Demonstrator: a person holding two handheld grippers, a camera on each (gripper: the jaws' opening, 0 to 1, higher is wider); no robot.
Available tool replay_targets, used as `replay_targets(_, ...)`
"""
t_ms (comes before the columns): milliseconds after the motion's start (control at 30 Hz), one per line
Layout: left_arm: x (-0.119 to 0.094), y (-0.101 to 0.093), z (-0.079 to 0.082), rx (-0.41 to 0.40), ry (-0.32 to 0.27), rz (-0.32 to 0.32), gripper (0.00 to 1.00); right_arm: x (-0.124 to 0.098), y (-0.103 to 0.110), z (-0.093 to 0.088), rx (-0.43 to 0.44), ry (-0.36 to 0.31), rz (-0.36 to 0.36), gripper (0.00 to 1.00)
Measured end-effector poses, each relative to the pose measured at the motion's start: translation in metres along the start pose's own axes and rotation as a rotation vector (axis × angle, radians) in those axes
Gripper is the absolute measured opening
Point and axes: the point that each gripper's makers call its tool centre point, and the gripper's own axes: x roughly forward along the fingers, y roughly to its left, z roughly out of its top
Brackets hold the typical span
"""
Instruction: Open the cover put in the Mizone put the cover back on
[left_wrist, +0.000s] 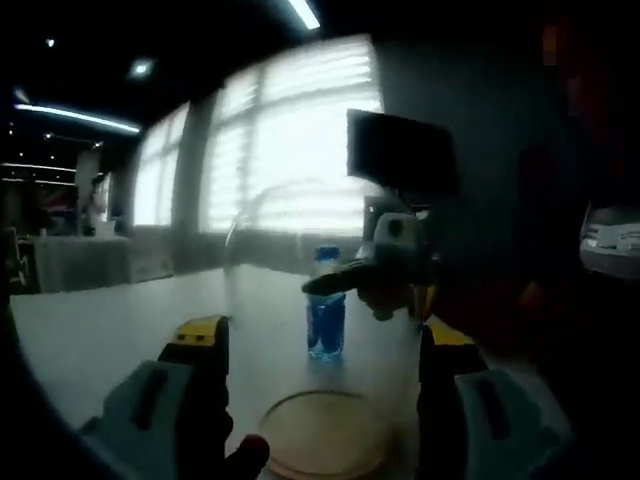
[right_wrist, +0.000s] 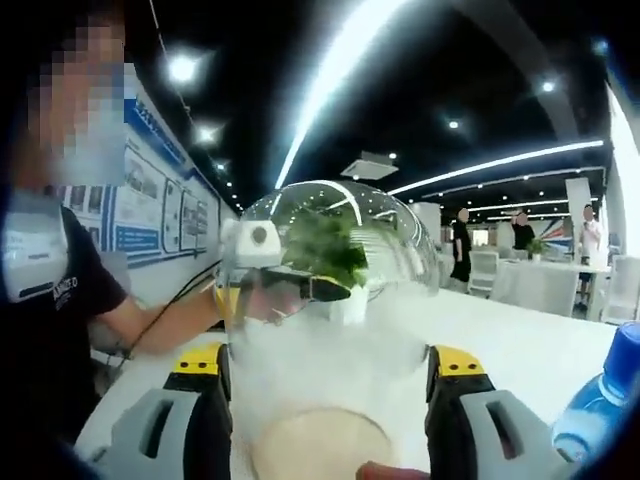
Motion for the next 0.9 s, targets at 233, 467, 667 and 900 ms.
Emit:
replay_targets(233,0.001,-0.001,-0.001,0.004,-0.030,-0.020,0.66,0.008,0.000,0.001,0.028,-0.051,0.020,0.78)
replay_targets(467,0.004,-0.001,-0.003,-0.027,-0.069,-0.035,0.68,0.015,0.002,0.003,0.027,-0.082,0.025,0.82)
replay_targets(667,0.006,-0.001,-0.004,-0.006,-0.071,-0.025,0.66,0.016,0.001,0.004,0.025,-0.106,0.035,0.83)
replay_targets(900,0.008,-0.002,-0.002,0.017,-0.048,-0.020,0.65,0.016,0.000,0.006,0.025,-0.108,0.036,0.83)
